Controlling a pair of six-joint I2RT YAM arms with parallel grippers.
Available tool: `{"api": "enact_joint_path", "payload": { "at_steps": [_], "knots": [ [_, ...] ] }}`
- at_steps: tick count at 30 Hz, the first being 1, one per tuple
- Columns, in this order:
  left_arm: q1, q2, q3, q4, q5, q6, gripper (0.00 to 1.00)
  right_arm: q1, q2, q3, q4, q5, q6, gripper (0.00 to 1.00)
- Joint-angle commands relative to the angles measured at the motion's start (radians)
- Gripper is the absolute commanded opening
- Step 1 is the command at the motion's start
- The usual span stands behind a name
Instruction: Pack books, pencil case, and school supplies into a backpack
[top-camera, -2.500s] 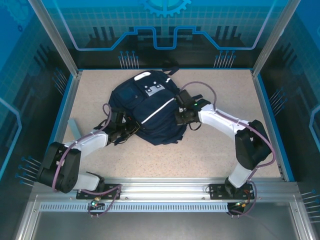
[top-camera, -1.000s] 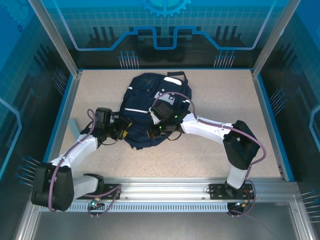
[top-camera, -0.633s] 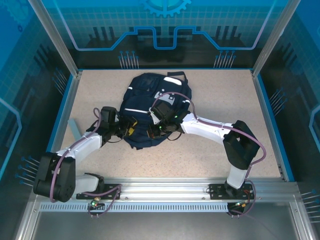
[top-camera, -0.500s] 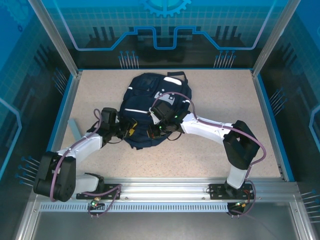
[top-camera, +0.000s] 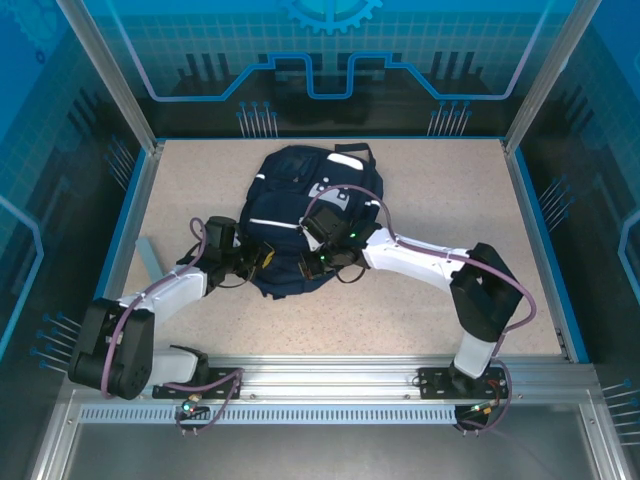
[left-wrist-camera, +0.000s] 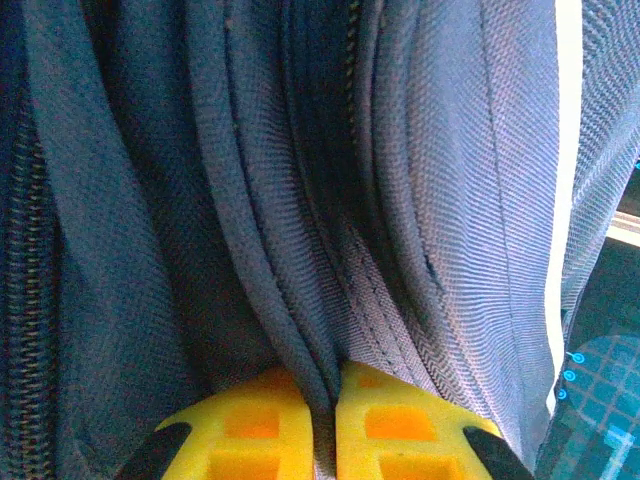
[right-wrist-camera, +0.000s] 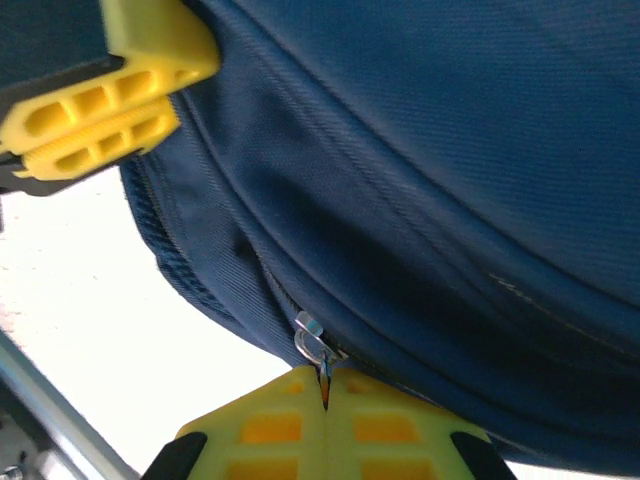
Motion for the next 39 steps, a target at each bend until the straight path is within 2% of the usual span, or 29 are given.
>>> {"api": "enact_joint_path", "payload": {
  "at_steps": [1,6,10,18,24,35,37,38,39],
  "knots": [
    [0.004,-0.030,-0.002,-0.130,-0.086,0.069,0.03,-0.040,-0.085,-0.043,-0.078,0.094,-0.069,0.00],
    [0.004,-0.076,-0.022,-0.172,-0.090,0.088,0.00,-0.132,-0.137,-0.104,-0.096,0.147,-0.123,0.00],
    [0.006,-0.092,-0.019,-0.219,-0.064,0.118,0.00,-0.203,-0.134,-0.089,-0.106,0.154,-0.138,0.00],
    [0.010,-0.099,-0.011,-0.305,-0.028,0.199,0.00,-0.281,0.005,0.086,-0.202,0.238,-0.104,0.00],
    [0.022,-0.108,-0.012,-0.346,-0.004,0.253,0.00,-0.352,0.107,0.191,-0.285,0.238,-0.022,0.00],
    [0.030,-0.138,-0.009,-0.354,0.015,0.324,0.00,-0.374,0.176,0.290,-0.368,0.282,0.086,0.00],
    [0.030,-0.134,-0.004,-0.356,0.016,0.332,0.00,-0.379,0.176,0.302,-0.373,0.253,0.069,0.00],
    [0.030,-0.132,-0.004,-0.350,0.021,0.329,0.00,-0.381,0.175,0.310,-0.372,0.208,0.042,0.03],
    [0.030,-0.131,-0.005,-0.335,0.028,0.325,0.00,-0.381,0.165,0.312,-0.363,0.164,0.013,0.11]
  ]
}}
